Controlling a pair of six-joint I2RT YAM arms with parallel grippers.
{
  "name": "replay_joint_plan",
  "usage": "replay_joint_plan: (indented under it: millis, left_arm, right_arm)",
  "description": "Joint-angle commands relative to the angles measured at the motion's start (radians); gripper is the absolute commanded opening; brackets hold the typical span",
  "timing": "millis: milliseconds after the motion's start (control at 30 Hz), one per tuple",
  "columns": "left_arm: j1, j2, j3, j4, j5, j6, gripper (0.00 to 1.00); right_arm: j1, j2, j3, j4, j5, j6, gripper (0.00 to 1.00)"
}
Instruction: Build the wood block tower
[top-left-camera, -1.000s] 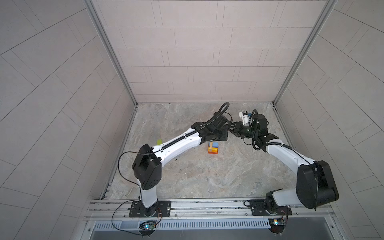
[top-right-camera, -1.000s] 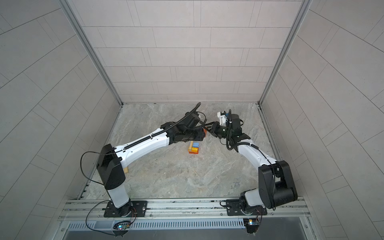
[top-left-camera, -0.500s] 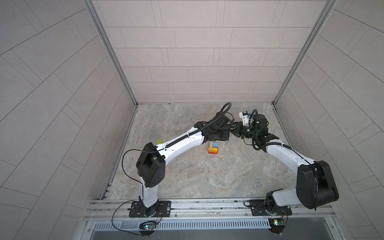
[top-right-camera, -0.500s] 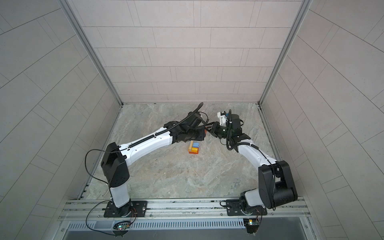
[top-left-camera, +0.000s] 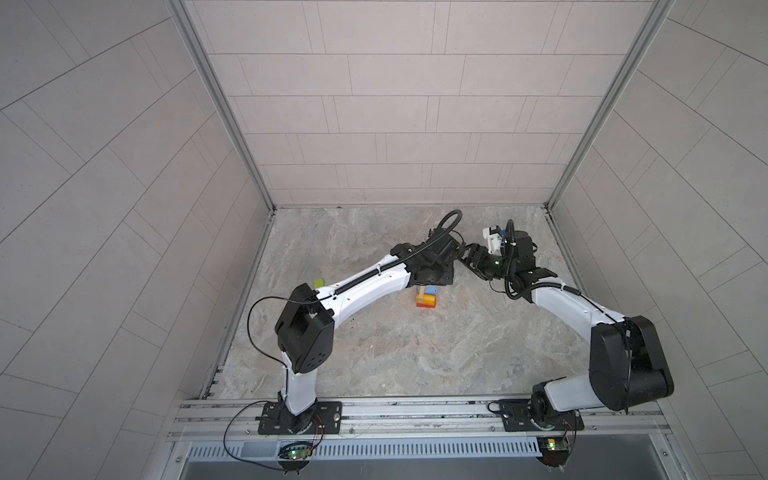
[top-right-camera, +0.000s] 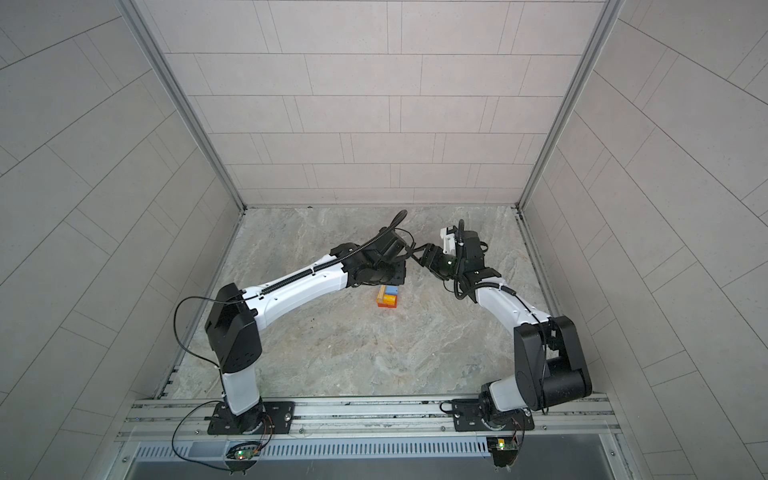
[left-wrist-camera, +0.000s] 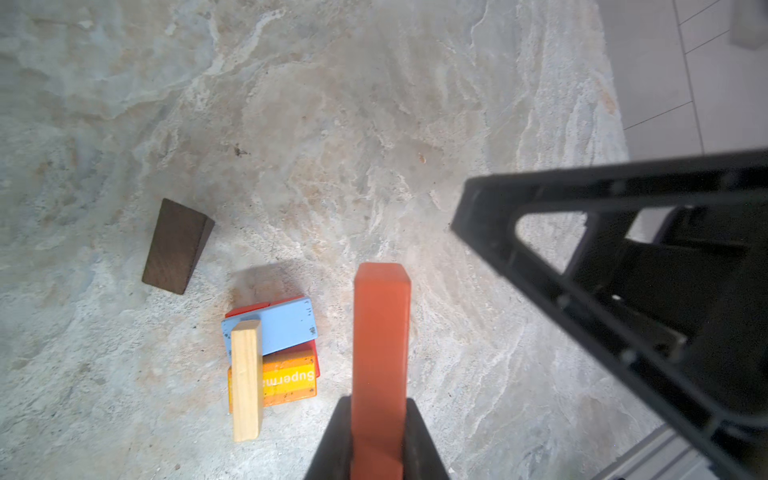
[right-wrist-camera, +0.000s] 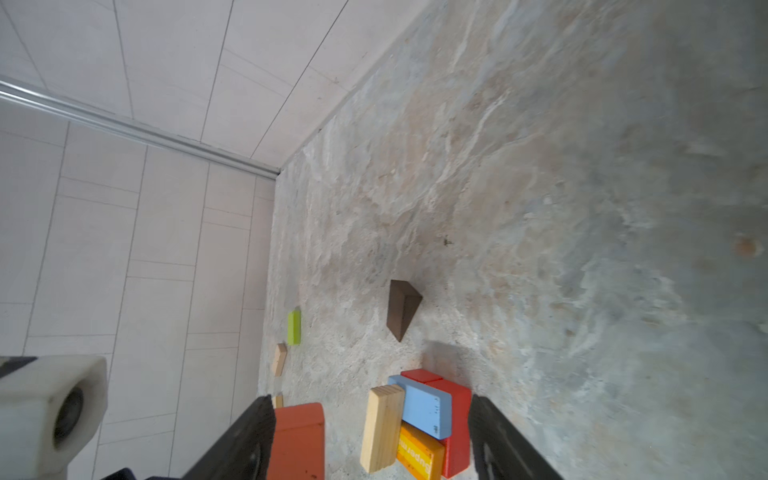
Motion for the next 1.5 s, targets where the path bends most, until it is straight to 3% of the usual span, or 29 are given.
replay_joint_plan:
  millis: [0,467,1467]
  left_arm:
    - [-0.014,0.019,-0.031,-0.039,-0.073,-0.016,0.05]
    - [-0.088,0.063,-0.062,-0.067,-0.25,-0.079,0.05]
    - [-0.09,0.131,-0.069,-0.069,-0.243,-0.092,0.04]
  right_arm:
    - [-0.005,-0.031,-0.015,-0.045,0.055,-0.026,0.74]
    - [-0.006,-0.023,-0.023,-0.042,0.064,-0.023,0.74]
    - [-0.005,0.011,-0.032,0.009,0.038,0.007,0.74]
